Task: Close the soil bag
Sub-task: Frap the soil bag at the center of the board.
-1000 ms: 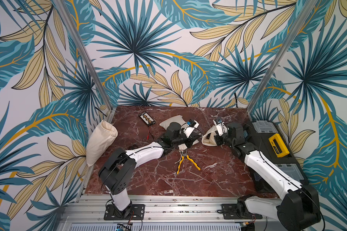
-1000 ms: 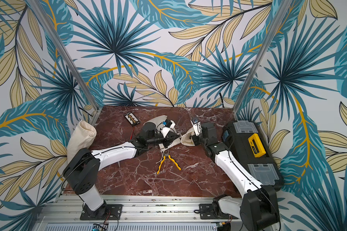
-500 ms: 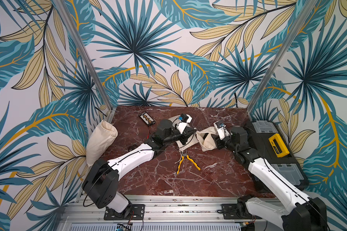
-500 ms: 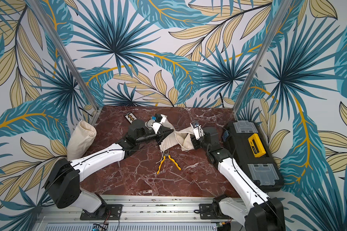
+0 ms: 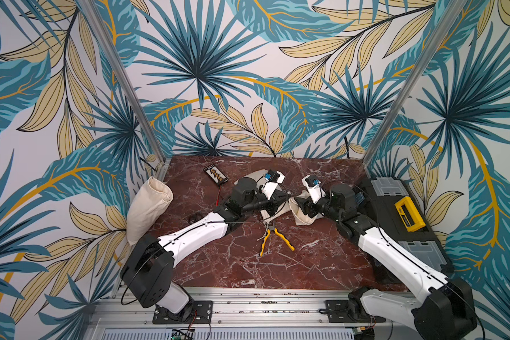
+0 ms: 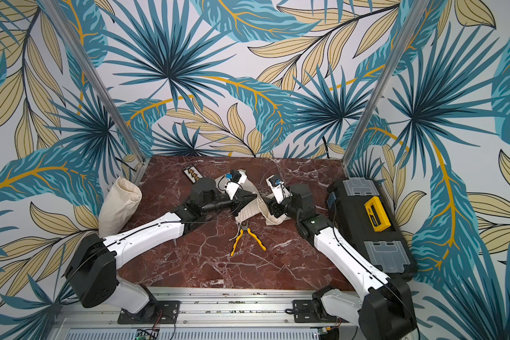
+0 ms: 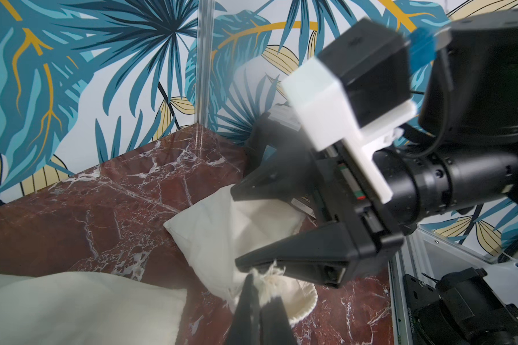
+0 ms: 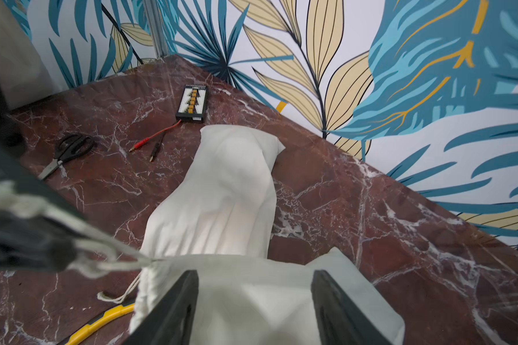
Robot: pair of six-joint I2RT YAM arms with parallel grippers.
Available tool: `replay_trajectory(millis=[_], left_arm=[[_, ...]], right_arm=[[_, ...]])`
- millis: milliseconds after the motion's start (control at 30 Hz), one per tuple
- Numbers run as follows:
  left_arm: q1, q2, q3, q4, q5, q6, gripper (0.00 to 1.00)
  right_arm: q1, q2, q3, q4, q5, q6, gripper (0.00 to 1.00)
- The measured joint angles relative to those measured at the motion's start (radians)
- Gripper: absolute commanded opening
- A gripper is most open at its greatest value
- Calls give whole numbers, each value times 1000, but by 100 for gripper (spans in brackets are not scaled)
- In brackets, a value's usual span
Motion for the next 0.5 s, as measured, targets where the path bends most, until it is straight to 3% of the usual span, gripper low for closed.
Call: replay_trajectory(millis=[267,500], left_arm=[[0,-3,0,-37,-65,-6,0],[0,-22,0,-48,-67,-19,1]], right_arm=[[11,-37,0,-6,-76,-1,75],[60,-24,10,10,-93,2,73]])
